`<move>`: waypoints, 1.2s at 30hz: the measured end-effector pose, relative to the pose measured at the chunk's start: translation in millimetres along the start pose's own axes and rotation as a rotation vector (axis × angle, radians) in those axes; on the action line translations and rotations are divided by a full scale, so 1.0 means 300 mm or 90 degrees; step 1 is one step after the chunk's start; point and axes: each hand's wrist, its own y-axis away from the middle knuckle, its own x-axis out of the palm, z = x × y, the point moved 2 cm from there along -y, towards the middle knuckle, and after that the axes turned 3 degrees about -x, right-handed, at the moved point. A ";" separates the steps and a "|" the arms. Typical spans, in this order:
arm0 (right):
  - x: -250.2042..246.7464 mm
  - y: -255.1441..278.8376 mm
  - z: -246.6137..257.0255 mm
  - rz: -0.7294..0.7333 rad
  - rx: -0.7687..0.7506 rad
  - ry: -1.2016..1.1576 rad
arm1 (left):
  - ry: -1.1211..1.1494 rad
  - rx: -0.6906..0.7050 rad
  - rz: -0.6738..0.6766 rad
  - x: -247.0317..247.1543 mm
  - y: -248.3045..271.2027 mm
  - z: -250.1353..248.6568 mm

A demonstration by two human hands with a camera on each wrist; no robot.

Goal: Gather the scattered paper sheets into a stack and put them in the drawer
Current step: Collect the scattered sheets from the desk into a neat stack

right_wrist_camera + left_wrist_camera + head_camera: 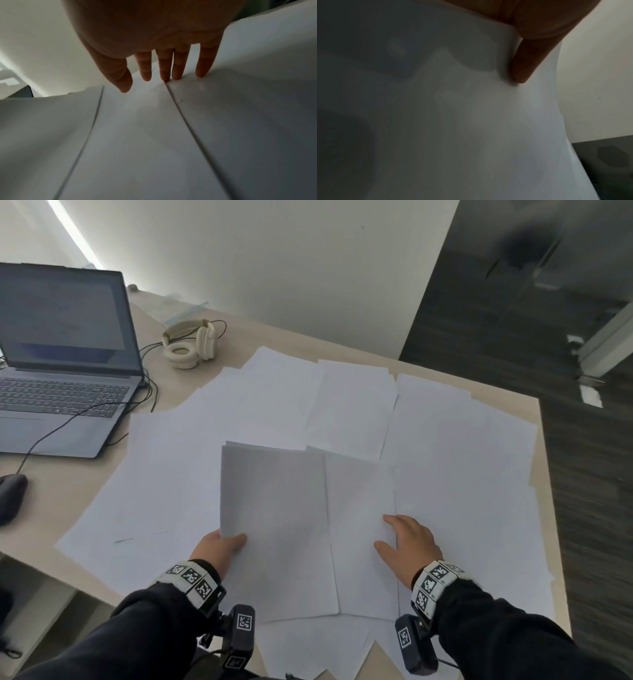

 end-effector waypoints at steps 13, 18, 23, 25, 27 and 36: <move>0.001 -0.111 0.045 -0.042 0.153 -0.479 | 0.032 -0.025 0.068 0.059 -0.066 -0.018; -0.011 -0.118 0.073 -0.043 0.101 -0.421 | 0.069 -0.036 0.094 0.072 -0.086 -0.024; -0.036 -0.127 0.089 -0.091 0.087 -0.357 | 0.073 -0.031 0.107 0.068 -0.102 -0.018; -0.040 -0.131 0.096 -0.087 0.083 -0.351 | 0.072 -0.033 0.116 0.062 -0.104 -0.014; -0.032 -0.139 0.108 -0.051 0.074 -0.365 | 0.074 -0.038 0.120 0.057 -0.107 -0.012; 0.015 -0.173 0.223 0.049 0.072 -0.501 | 0.091 -0.047 0.159 0.079 -0.119 0.000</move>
